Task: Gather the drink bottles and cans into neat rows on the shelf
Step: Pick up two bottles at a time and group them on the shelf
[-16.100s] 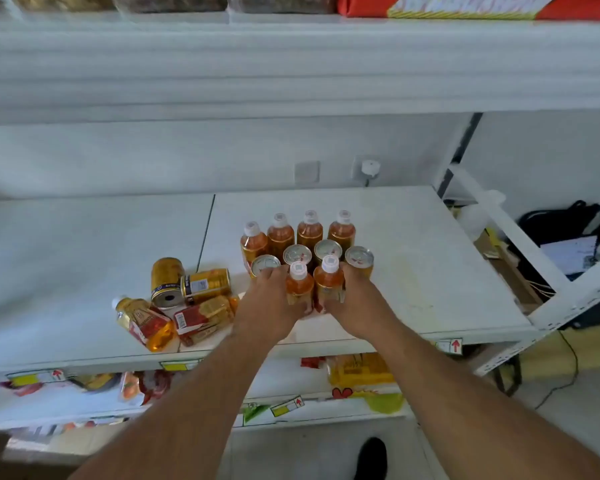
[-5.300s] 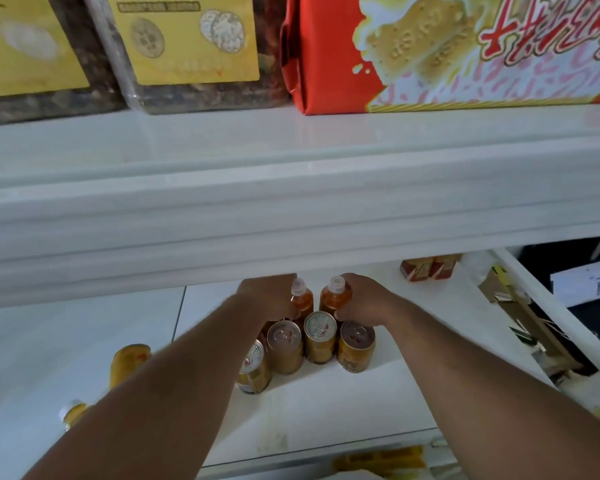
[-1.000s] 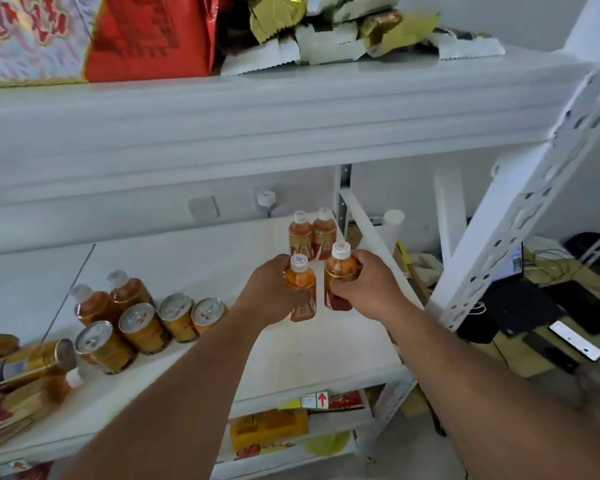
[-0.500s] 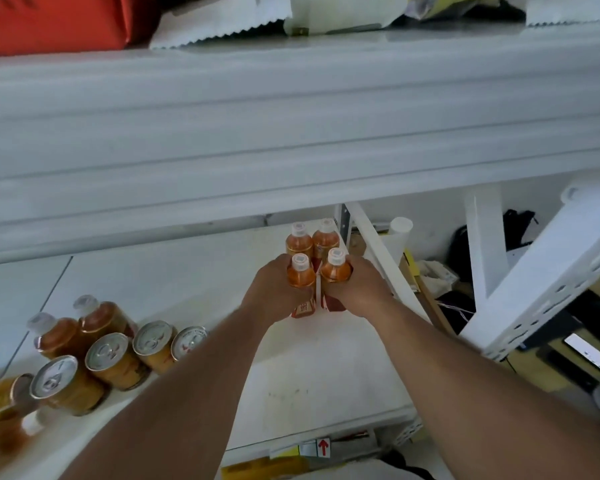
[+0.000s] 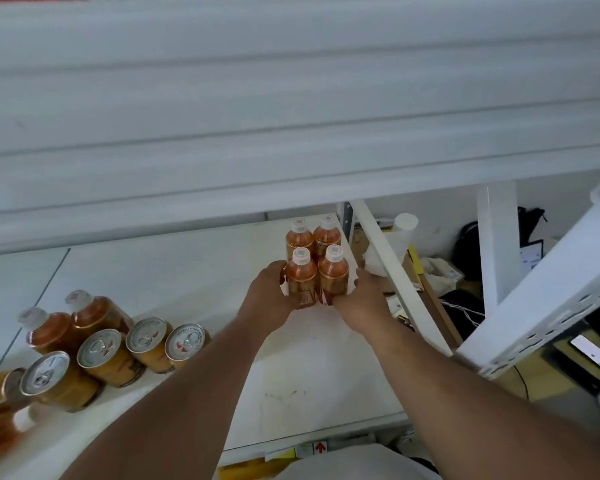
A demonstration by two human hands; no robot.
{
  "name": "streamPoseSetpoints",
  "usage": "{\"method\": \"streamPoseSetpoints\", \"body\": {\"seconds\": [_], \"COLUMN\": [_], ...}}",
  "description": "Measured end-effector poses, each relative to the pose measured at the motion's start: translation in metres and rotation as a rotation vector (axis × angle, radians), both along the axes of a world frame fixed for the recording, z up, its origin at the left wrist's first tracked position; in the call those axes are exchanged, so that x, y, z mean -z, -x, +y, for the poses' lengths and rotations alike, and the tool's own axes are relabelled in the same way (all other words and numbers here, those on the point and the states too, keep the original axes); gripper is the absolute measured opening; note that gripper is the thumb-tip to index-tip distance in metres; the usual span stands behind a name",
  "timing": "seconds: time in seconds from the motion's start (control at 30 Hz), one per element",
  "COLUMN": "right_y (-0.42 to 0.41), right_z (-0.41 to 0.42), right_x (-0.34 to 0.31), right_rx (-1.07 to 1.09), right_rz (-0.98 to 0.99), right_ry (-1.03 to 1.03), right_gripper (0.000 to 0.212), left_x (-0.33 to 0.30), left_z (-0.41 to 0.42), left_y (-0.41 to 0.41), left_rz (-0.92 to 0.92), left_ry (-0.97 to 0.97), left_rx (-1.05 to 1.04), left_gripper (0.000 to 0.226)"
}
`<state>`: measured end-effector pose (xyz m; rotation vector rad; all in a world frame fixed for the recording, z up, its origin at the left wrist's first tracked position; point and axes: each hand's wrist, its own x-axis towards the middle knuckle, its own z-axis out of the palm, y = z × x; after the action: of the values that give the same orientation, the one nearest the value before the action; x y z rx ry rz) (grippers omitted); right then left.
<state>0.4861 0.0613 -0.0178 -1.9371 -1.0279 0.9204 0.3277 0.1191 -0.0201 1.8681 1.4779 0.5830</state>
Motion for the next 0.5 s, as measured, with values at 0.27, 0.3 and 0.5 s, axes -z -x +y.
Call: {"method": "streamPoseSetpoints", "body": {"seconds": [0.27,0.3,0.5], "right_y": [0.001,0.001,-0.003], "right_z": [0.011,0.012,0.021], "right_x": [0.015,0.015,0.014], "right_rx": [0.053,0.063,0.081], "right_rz": [0.037,0.041,0.052], "right_ry": [0.054,0.049,0.042], "right_gripper": [0.056,0.053,0.041], "left_x": [0.013,0.013,0.016], "left_z": [0.005,0.006,0.012], "left_y": [-0.006,-0.007,-0.009], "left_rz": [-0.03,-0.037,0.003], "left_ry": [0.077,0.08,0.062], "left_rx": [-0.092,-0.098,-0.119], "left_gripper": [0.052,0.052,0.049]}}
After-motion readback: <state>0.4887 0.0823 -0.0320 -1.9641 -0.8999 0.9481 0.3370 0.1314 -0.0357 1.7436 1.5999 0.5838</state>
